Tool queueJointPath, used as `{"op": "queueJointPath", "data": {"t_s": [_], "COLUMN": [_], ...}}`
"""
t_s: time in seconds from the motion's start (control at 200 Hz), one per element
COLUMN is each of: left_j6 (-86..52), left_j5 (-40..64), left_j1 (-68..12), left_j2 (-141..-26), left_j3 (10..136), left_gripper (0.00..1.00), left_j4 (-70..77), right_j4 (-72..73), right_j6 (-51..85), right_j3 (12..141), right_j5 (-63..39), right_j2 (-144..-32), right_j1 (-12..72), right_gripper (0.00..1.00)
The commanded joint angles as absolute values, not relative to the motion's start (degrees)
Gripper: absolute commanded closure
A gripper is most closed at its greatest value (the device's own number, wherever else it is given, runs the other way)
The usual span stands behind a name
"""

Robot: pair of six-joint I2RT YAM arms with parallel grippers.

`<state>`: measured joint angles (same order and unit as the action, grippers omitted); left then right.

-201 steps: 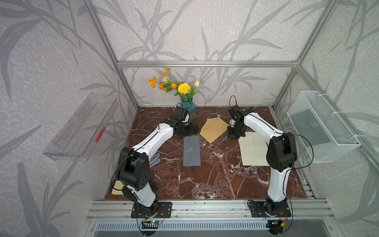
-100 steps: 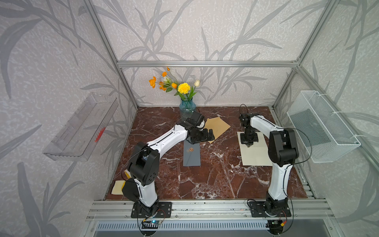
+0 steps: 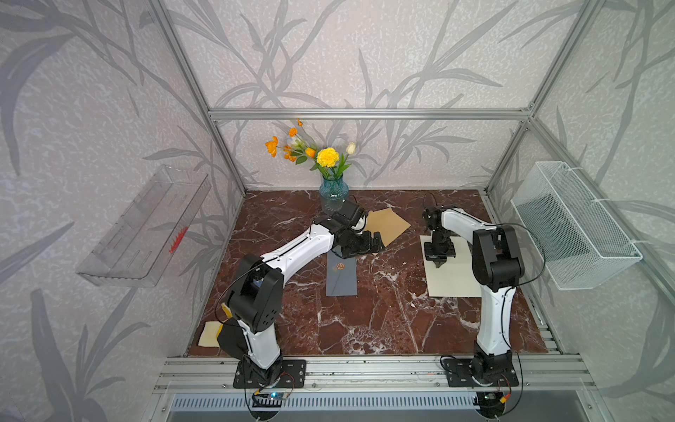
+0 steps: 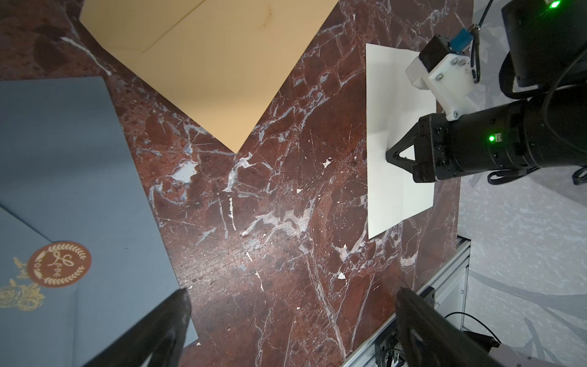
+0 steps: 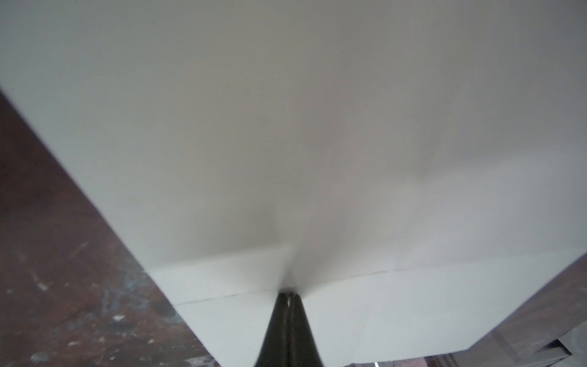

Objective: Fold the letter paper in half and place it into the envelope
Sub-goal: Move the letter paper to the center of the board.

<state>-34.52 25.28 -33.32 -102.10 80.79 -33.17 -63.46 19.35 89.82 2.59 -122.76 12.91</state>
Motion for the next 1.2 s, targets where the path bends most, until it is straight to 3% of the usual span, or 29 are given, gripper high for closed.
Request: {"op": "queueJointPath", "data": {"t_s": [0.0, 0.235, 0.485, 0.53, 0.605, 0.68, 0.715, 0.76, 0.87, 0.925, 1.195], "left_j6": [-34.93, -37.09, -39.19, -39.5, -40.37, -41.02, -41.13, -41.22, -41.72, -42.09, -43.24], "left_j5": [26.14, 27.13, 28.42, 28.77, 29.62, 30.76, 31.34, 31.84, 33.06, 33.64, 35.54], "left_j1": [-33.57, -33.52, -33.57, -33.64, -33.76, -34.31, -34.73, -35.24, -36.4, -36.67, -36.95], "left_j2": [-100.11, -100.23, -99.18, -99.28, -99.43, -100.2, -100.77, -101.61, -104.34, -105.89, -113.01], "left_j3": [79.55, 77.77, 73.55, 72.77, 71.18, 70.32, 70.28, 70.35, 71.42, 72.18, 77.12], "left_gripper": [0.0, 0.0, 0.0, 0.01, 0.05, 0.15, 0.21, 0.31, 0.81, 1.0, 1.0], "left_j4": [-31.64, -29.81, -25.95, -25.33, -23.55, -21.97, -21.39, -20.81, -19.72, -19.19, -17.52], "right_j4": [-60.0, -56.57, -57.12, -58.34, -59.32, -59.57, -59.58, -60.21, -60.62, -60.56, -56.62], "right_j6": [19.92, 23.33, 24.88, 24.62, 24.26, 23.5, 23.15, 22.22, 20.09, 19.31, 17.6], "right_j3": [87.89, 89.2, 90.23, 89.31, 86.07, 82.64, 81.41, 80.54, 78.88, 78.66, 76.98], "right_j5": [-5.5, -15.74, -21.47, -22.16, -22.02, -21.64, -20.4, -19.16, -18.51, -18.12, -22.03], "right_j2": [-123.37, -121.15, -112.51, -110.7, -107.24, -104.27, -103.28, -103.01, -104.44, -105.51, -109.04], "right_j1": [18.27, 25.58, 24.4, 22.84, 19.39, 15.71, 14.37, 12.77, 9.68, 8.46, 4.6], "right_gripper": [1.0, 1.0, 1.0, 0.87, 0.43, 0.13, 0.04, 0.01, 0.0, 0.0, 0.0]}}
